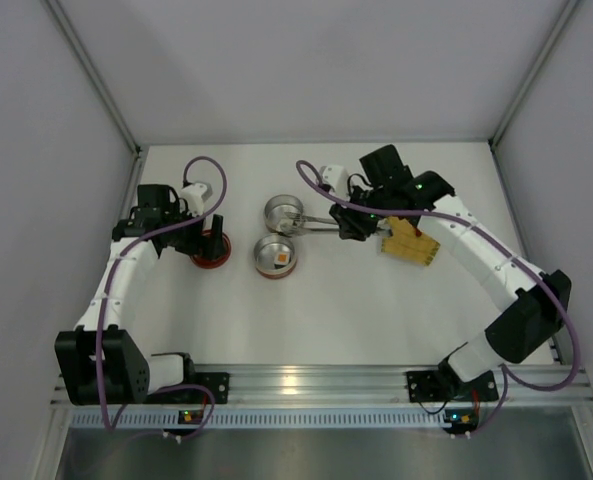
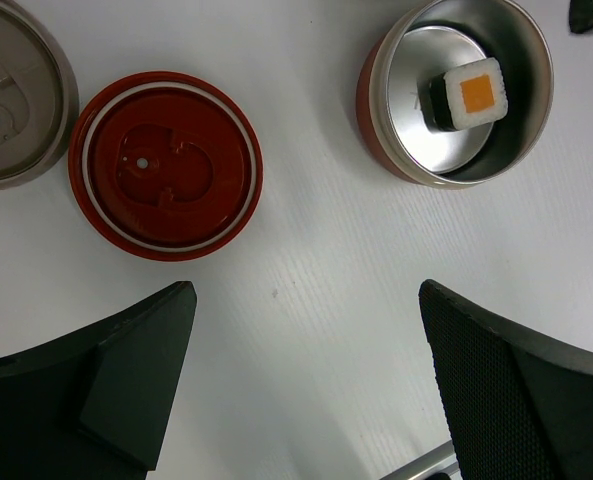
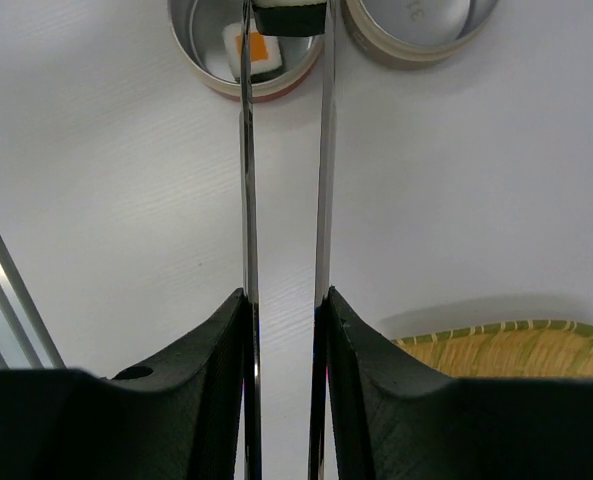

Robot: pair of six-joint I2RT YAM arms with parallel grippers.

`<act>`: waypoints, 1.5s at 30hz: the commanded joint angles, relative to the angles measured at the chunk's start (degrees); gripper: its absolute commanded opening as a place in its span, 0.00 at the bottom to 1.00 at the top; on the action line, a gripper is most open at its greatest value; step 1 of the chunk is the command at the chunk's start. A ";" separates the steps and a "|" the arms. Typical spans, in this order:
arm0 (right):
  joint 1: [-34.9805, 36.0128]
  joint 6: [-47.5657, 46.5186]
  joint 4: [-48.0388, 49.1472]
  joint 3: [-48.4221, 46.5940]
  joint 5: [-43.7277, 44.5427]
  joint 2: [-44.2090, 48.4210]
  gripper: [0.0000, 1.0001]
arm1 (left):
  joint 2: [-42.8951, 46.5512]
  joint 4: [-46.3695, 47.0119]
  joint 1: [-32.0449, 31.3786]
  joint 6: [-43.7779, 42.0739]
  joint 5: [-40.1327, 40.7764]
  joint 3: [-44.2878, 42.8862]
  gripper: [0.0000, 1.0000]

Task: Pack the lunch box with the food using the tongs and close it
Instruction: Place the fake food in the packing box.

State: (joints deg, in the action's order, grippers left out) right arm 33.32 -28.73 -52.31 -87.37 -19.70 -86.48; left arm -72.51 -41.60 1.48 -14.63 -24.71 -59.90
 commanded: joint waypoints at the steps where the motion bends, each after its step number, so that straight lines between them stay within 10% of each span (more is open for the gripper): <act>1: 2.62 -0.71 1.42 -0.08 -2.62 -2.28 0.15 | 0.61 0.65 0.28 0.22 -1.31 -1.98 0.98; 45: 7.20 -0.27 14.26 -0.26 -5.78 -16.09 0.08 | -0.97 2.41 0.37 -1.10 0.01 0.40 0.98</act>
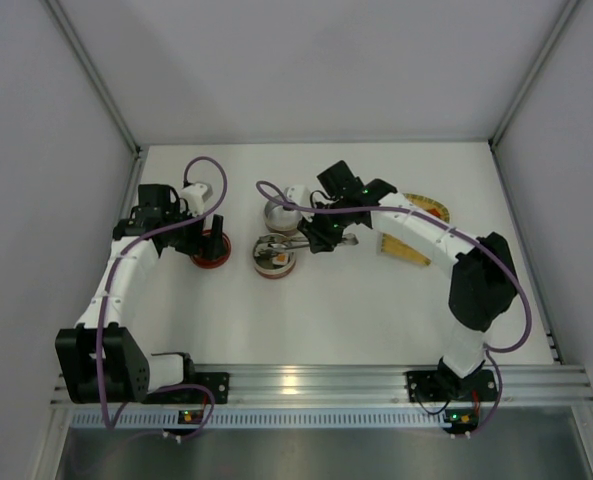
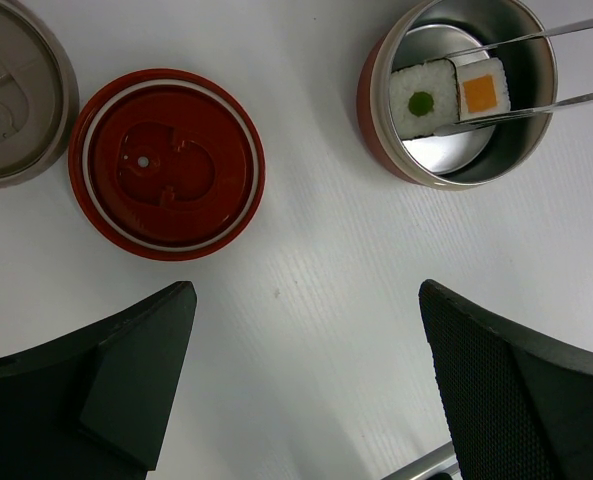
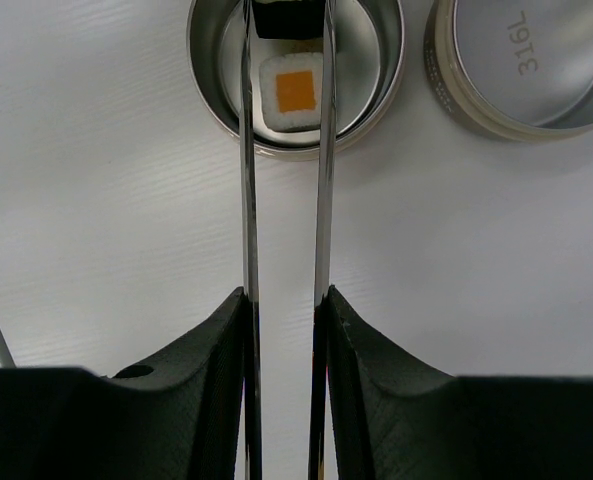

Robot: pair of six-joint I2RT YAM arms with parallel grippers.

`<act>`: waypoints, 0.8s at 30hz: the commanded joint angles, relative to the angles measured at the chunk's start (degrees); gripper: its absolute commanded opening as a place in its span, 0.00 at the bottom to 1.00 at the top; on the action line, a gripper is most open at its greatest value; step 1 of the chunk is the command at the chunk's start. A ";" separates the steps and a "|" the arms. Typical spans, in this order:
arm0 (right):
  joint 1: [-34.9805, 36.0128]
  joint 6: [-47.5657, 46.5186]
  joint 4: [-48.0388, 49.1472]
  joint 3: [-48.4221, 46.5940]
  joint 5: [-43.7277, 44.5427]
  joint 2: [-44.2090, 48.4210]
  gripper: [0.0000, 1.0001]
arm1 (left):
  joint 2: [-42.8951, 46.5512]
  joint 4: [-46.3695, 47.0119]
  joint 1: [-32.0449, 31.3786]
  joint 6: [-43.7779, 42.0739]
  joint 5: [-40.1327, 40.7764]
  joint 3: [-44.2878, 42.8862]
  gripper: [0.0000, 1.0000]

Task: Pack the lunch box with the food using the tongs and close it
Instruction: Place the fake food in the packing box.

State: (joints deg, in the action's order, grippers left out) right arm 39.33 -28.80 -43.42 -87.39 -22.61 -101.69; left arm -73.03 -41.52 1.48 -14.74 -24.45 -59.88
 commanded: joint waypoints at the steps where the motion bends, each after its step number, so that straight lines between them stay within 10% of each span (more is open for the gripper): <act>1: 1.10 -0.29 5.45 0.03 -2.79 -0.97 0.09 | -0.53 2.41 0.37 -0.90 -0.25 0.46 0.98; 9: 1.10 -1.79 5.54 2.05 -2.00 -2.37 0.16 | -0.53 2.41 0.37 -1.25 -0.07 0.55 0.98; 16: 1.10 -1.97 4.57 1.88 -1.91 -1.67 0.44 | -0.53 2.41 0.37 -1.34 0.01 0.46 0.98; 24: 1.10 -1.53 2.47 0.65 -1.91 1.23 0.45 | -0.35 2.14 0.46 -1.08 -0.51 0.20 0.98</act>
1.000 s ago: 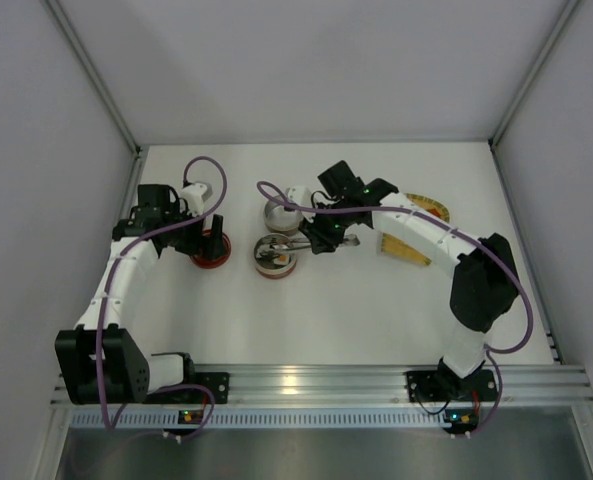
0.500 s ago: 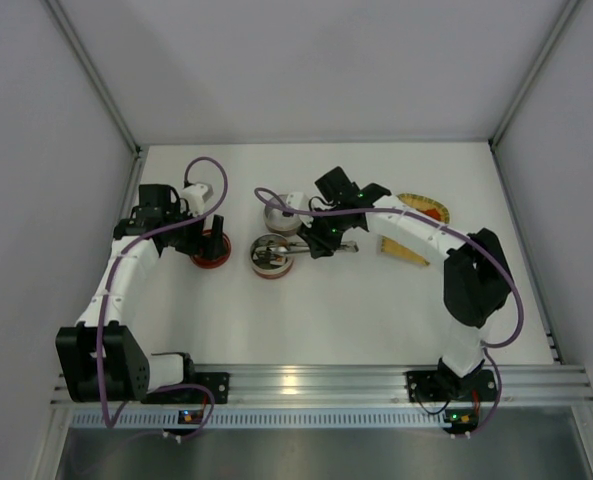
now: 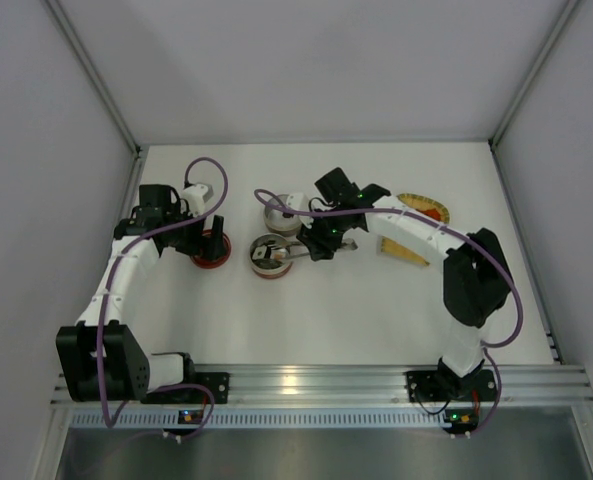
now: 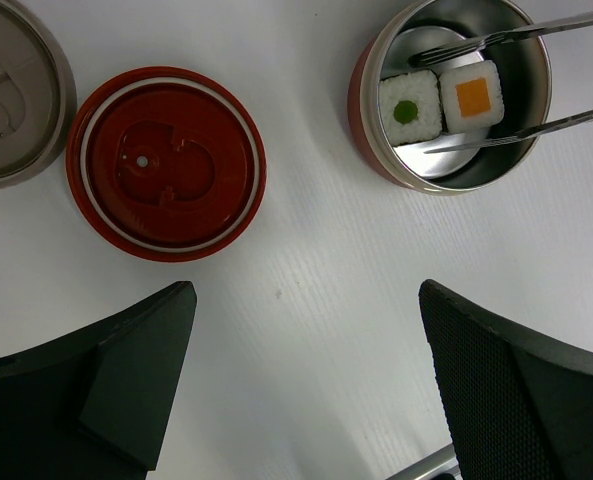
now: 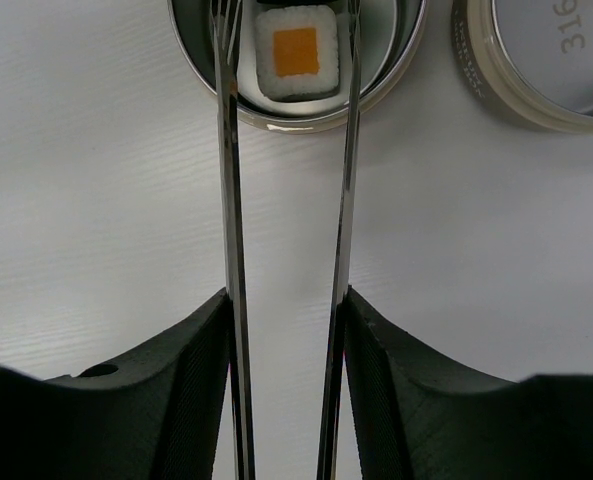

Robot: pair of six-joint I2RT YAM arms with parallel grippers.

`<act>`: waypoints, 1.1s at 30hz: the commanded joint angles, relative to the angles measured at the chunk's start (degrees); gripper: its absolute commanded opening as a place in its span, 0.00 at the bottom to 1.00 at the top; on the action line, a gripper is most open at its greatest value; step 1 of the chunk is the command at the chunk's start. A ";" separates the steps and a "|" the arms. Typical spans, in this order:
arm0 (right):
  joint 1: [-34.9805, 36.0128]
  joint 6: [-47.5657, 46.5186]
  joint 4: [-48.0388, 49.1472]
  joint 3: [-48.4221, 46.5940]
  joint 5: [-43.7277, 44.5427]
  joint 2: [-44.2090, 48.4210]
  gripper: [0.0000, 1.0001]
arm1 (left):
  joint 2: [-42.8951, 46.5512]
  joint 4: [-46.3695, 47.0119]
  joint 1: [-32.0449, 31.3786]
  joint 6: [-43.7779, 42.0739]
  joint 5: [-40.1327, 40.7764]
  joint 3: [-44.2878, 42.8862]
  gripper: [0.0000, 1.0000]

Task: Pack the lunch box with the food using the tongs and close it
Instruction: Place the fake food in the packing box, then pick up the fake food from the plate.

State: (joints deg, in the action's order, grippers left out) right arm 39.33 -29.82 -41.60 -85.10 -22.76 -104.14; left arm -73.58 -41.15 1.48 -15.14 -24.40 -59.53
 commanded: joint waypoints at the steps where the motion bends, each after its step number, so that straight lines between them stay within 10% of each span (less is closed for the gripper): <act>1: 1.01 -0.50 0.56 -1.82 -1.67 3.94 0.44 | 0.28 1.77 0.37 -0.68 -0.56 -0.06 0.98; 19: -2.59 2.92 -4.80 -4.64 -3.78 12.46 0.38 | 1.16 0.63 0.37 -0.68 -0.03 -1.03 0.98; 33: -32.11 9.61 -7.96 12.68 10.36 32.42 0.29 | 1.86 1.42 0.37 1.42 -2.67 -0.94 0.98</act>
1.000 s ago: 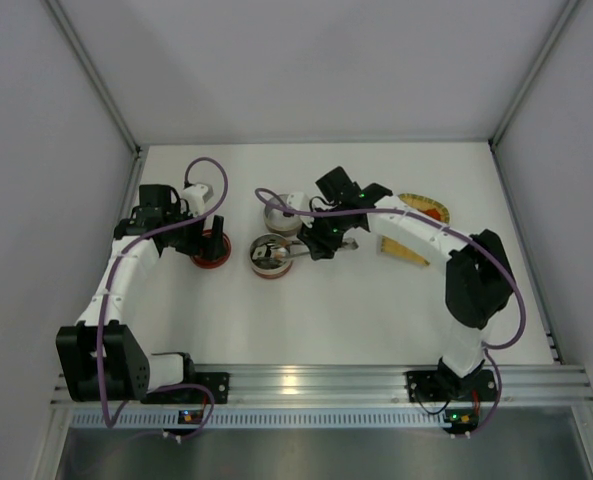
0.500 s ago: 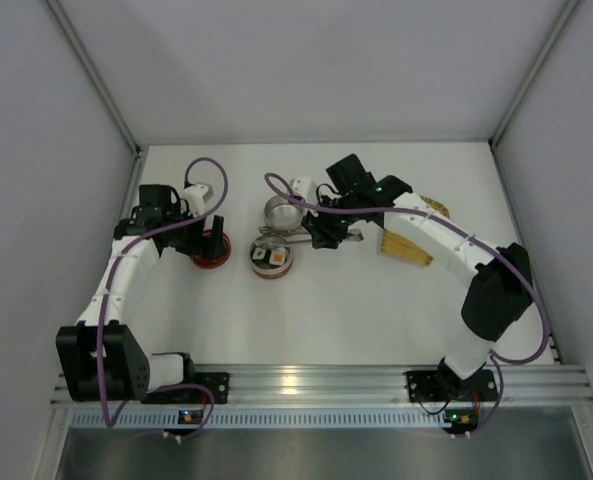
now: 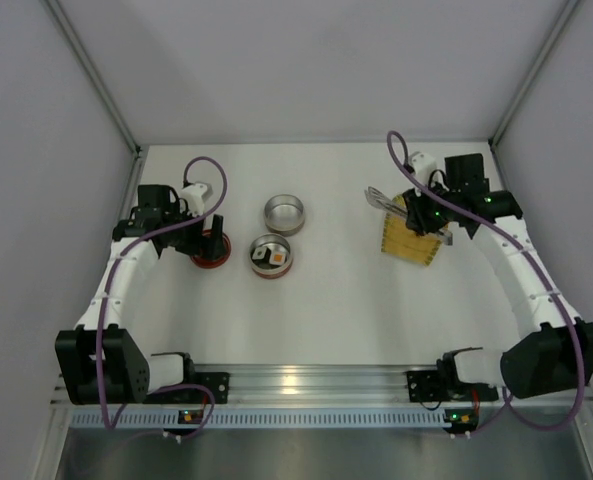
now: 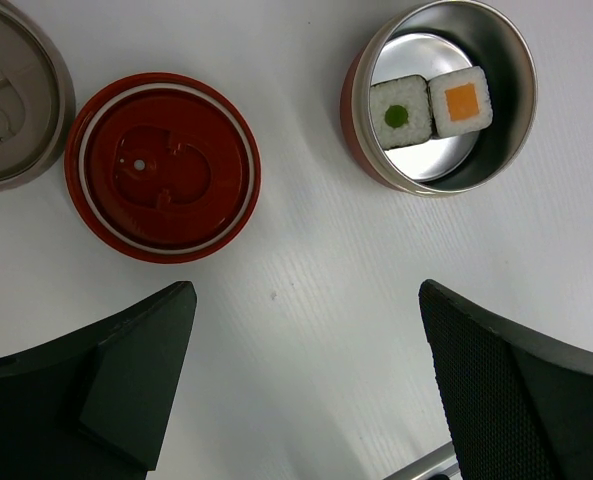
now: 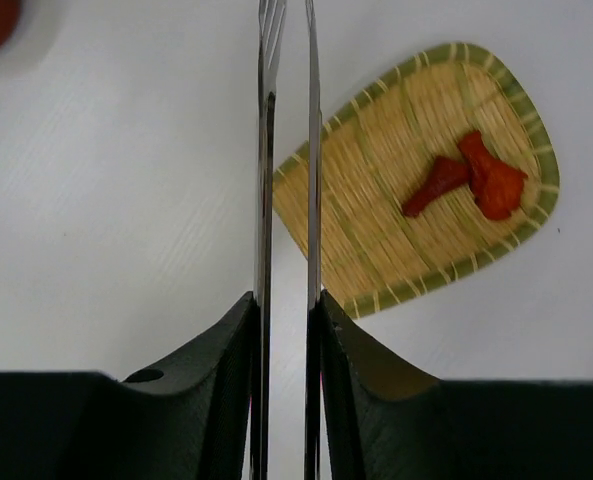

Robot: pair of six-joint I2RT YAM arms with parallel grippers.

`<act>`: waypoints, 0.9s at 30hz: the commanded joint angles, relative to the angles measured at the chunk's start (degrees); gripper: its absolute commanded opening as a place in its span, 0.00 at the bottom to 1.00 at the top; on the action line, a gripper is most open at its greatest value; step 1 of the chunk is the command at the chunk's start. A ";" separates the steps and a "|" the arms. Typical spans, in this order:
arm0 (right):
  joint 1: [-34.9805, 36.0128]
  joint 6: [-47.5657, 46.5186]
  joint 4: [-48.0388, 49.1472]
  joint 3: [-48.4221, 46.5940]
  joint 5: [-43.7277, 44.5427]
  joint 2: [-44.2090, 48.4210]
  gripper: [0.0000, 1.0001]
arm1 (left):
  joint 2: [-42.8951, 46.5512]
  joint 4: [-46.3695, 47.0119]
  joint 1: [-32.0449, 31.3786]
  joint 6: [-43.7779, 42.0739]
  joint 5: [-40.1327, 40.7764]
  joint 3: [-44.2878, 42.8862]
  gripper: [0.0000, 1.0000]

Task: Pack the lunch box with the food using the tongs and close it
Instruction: Pick up the fake food from the plate.

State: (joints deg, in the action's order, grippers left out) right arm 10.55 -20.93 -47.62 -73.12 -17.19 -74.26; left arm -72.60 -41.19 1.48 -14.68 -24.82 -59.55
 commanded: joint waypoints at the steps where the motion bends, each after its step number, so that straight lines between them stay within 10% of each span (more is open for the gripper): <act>1: -5.86 0.54 -2.65 0.79 5.67 2.54 0.27 | 0.53 1.38 0.37 1.05 -2.51 -1.09 0.98; 27: -9.75 10.99 2.44 9.58 17.63 -2.20 0.32 | 2.46 0.76 0.37 0.26 -1.02 0.31 0.98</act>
State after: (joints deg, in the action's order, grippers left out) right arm 1.21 -11.49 -48.51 -63.40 -0.25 -75.94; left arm -71.81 -41.21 1.48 -13.58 -25.58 -59.53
